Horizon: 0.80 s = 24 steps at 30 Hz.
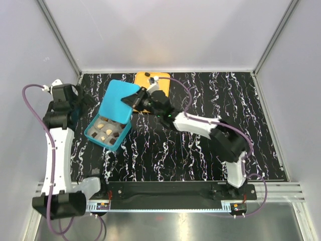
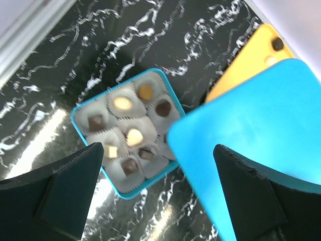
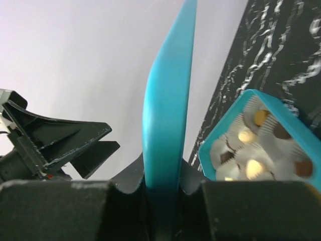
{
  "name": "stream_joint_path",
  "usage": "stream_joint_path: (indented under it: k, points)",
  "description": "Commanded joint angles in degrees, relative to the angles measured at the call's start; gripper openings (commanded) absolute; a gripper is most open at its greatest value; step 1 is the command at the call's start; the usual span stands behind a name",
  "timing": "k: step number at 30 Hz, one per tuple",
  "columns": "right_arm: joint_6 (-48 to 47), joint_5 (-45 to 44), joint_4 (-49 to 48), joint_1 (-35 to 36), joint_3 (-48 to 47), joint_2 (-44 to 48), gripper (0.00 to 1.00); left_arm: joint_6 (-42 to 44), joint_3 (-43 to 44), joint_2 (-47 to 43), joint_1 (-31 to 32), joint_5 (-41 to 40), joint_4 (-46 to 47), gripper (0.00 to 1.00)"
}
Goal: Pack the chocolate
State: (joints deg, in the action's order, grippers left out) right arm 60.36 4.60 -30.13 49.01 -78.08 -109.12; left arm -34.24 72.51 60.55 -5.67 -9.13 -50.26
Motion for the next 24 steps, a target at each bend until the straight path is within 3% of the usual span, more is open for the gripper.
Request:
stream_joint_path:
  k: [1,4,11,20,24]
  points:
    - [3.2,-7.6,-10.6,3.1,-9.2,-7.9,0.00,6.1,0.5,2.5,-5.0,7.2,5.0,0.99]
    - [3.2,-10.2,-11.1,5.0,-16.5,-14.5,0.00,7.5,4.9,7.5,-8.6,5.0,3.5,0.99]
    - [3.3,-11.8,-13.2,6.2,-22.2,-22.4,0.00,8.6,7.5,11.5,-12.6,-0.7,4.3,0.99]
    - [8.0,-14.1,-17.0,8.0,-23.9,-28.4,0.00,7.8,10.7,12.7,-14.9,0.2,5.3,0.99]
    - [10.3,-17.7,-17.7,9.0,-21.6,-29.0,0.00,11.0,11.2,15.1,-15.0,5.6,6.8,0.99]
